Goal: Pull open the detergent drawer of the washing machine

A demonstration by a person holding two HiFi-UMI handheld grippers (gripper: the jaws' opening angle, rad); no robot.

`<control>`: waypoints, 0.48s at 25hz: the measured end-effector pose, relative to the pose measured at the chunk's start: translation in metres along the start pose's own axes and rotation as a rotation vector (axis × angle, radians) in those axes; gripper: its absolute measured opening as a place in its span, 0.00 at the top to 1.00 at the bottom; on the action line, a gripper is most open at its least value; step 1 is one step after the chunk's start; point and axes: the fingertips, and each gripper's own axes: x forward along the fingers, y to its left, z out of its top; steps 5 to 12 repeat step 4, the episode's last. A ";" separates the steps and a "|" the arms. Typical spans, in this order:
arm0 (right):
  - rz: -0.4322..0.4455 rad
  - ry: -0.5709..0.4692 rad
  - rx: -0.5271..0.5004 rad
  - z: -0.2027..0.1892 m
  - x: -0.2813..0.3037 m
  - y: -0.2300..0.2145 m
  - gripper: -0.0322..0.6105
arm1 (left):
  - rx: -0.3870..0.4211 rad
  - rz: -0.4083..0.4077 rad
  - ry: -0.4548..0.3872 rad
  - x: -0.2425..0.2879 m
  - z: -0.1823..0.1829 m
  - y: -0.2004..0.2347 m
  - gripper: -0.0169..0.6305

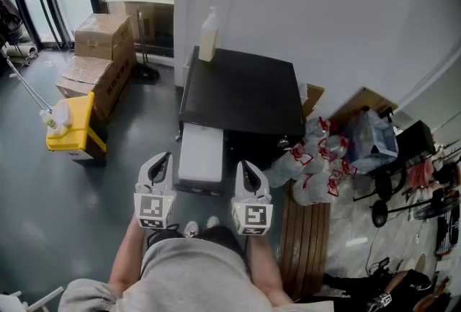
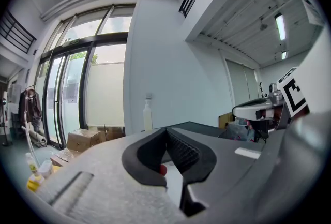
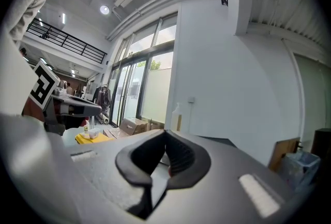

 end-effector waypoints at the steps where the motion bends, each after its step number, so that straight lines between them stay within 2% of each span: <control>1: 0.000 -0.001 -0.003 0.001 0.001 0.000 0.94 | 0.004 -0.001 -0.001 0.000 0.001 0.000 0.96; 12: -0.002 -0.001 -0.004 0.002 0.002 0.000 0.94 | 0.007 -0.002 0.001 0.002 0.002 0.001 0.96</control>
